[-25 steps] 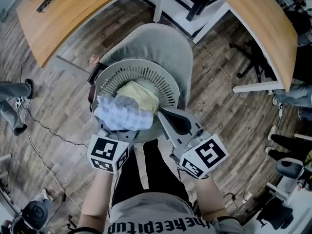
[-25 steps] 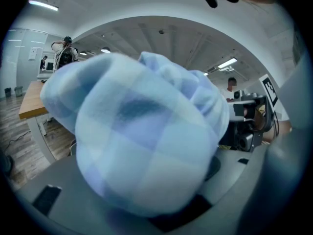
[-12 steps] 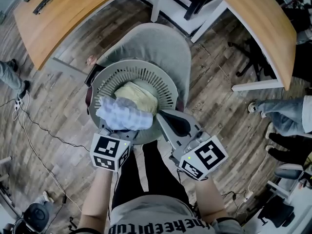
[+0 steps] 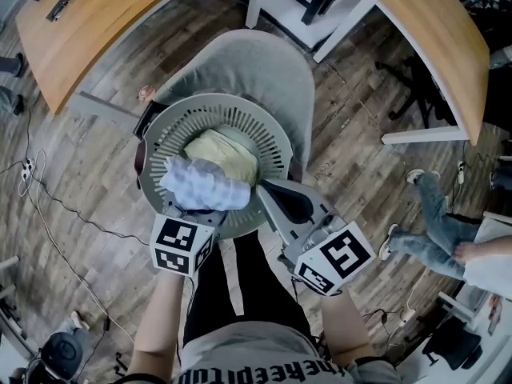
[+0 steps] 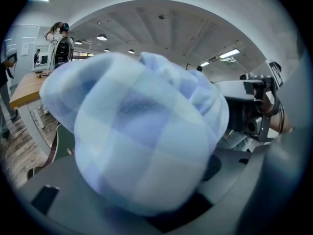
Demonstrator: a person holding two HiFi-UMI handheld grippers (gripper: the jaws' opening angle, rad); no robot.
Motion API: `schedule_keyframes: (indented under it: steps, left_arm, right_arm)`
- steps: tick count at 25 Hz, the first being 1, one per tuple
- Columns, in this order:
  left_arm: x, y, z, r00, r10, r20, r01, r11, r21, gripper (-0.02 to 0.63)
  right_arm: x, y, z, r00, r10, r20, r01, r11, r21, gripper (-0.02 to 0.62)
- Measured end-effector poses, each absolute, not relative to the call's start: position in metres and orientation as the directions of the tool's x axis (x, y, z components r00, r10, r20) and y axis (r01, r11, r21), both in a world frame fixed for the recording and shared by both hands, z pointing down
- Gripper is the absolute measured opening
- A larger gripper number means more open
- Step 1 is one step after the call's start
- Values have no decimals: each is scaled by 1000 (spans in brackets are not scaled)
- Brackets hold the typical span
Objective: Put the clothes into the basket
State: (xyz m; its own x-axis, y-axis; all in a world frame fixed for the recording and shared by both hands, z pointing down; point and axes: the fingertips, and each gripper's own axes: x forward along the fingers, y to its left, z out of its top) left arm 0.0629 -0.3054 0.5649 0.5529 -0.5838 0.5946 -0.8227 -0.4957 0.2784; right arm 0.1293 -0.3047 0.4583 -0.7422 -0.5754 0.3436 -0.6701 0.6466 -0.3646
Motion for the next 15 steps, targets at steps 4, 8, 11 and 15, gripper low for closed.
schedule_keyframes:
  steps: [4,8,11,15]
  left_arm:
    - [66,-303,574,555,-557,617,-819,-495,290,327]
    - [67,-302,581,544,-544,639,-825,-484,291,335]
    - [68,-300,585,546,-527,651,-822,-486,297,344]
    - [71,-297,585,560,-511,652,-812,-494,310,357]
  right_arm:
    - [131,-305,462,-741,-574,347,-671,643,-368,9]
    - [133,-306,462,-740,-576,348,-673,641,-370,9]
    - [133,-306,463,-740,-577,346,-672,640,-372,9]
    - [134,-305,462,-740,-579,343,-673,639,-372,9]
